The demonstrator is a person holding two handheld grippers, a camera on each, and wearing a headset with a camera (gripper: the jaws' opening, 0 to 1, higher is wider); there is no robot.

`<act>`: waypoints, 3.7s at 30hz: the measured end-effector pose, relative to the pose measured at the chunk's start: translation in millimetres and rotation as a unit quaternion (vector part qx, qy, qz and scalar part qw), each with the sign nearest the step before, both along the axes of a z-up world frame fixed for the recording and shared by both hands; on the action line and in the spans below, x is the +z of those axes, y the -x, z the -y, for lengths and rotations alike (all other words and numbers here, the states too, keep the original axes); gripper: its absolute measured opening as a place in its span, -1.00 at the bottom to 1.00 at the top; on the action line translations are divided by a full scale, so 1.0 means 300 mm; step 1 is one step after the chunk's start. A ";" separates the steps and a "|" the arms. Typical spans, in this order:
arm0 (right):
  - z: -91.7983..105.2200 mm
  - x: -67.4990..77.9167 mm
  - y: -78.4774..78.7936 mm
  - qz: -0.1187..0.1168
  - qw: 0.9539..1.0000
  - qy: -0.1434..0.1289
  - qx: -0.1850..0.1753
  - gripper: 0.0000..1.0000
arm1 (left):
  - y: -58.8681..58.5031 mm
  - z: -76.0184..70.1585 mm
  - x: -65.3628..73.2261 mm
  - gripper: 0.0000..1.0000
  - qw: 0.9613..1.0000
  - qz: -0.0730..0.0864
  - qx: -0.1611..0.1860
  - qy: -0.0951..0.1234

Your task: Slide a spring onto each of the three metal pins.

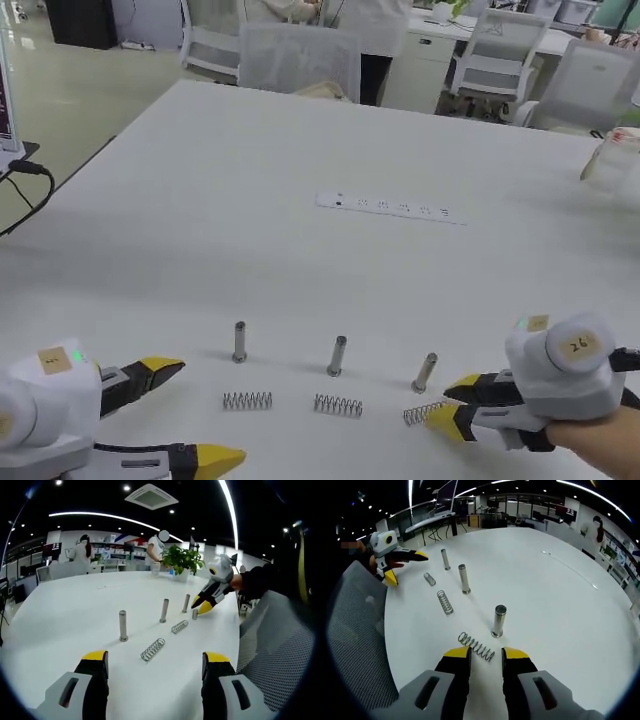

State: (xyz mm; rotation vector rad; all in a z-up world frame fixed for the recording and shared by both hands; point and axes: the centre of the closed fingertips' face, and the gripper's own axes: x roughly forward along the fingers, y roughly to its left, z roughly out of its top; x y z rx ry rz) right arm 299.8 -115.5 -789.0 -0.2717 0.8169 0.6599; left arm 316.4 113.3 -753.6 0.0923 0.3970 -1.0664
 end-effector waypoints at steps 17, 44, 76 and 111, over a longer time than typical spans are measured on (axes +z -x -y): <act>-0.034 -0.021 0.015 -0.010 0.999 0.002 0.030 -0.63 | -0.003 -0.003 -0.001 0.43 1.000 -0.001 0.004 0.001; -0.059 -0.024 0.055 0.014 0.995 0.042 0.092 -0.82 | 0.008 0.004 0.001 0.38 1.000 -0.002 -0.005 -0.001; -0.127 0.063 0.097 0.013 0.994 0.019 0.106 -0.84 | 0.052 0.035 0.050 0.19 0.999 0.012 -0.039 0.011; -0.385 0.213 0.122 0.017 0.976 0.003 0.216 -0.84 | 0.121 0.157 0.142 -0.15 0.987 0.042 -0.157 0.006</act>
